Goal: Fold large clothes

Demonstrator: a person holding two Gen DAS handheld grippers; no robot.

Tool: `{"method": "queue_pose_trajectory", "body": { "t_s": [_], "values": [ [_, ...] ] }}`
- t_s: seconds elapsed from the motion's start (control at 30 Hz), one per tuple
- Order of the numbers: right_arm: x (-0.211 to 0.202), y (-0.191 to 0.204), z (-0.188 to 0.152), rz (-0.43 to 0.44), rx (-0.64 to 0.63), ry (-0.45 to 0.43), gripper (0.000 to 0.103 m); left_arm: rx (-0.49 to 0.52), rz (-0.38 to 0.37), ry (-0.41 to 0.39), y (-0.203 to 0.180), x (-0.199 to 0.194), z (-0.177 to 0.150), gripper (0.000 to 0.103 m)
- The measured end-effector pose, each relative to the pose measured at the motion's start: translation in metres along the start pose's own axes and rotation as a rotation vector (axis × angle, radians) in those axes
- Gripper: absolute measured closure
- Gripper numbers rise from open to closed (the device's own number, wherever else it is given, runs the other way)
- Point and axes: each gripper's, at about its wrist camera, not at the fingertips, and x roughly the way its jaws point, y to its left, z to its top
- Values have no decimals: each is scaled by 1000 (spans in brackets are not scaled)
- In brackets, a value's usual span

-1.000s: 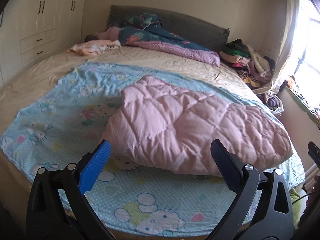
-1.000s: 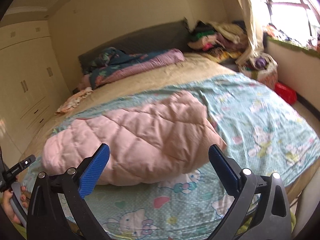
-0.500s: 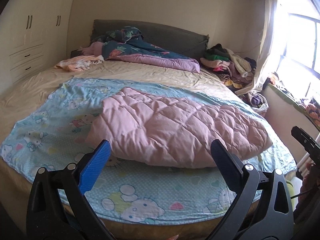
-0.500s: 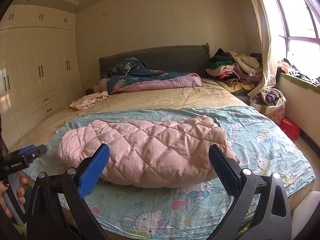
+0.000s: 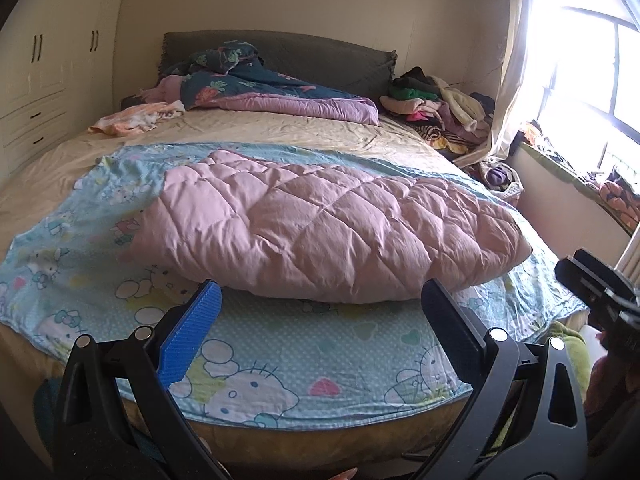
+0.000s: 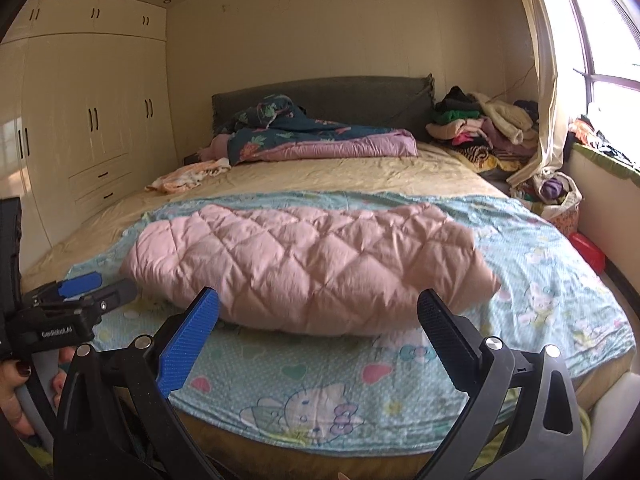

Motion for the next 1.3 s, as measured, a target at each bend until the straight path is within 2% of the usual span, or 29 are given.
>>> {"method": "queue_pose_trajectory", "body": {
  "t_s": [0.13, 1.3],
  "values": [
    [8, 3, -8, 8, -2, 37, 4, 6, 1, 14, -2, 4, -2, 9],
    [11, 1, -9, 18, 15, 46, 4, 6, 22, 24, 0, 5, -5, 9]
  ]
}}
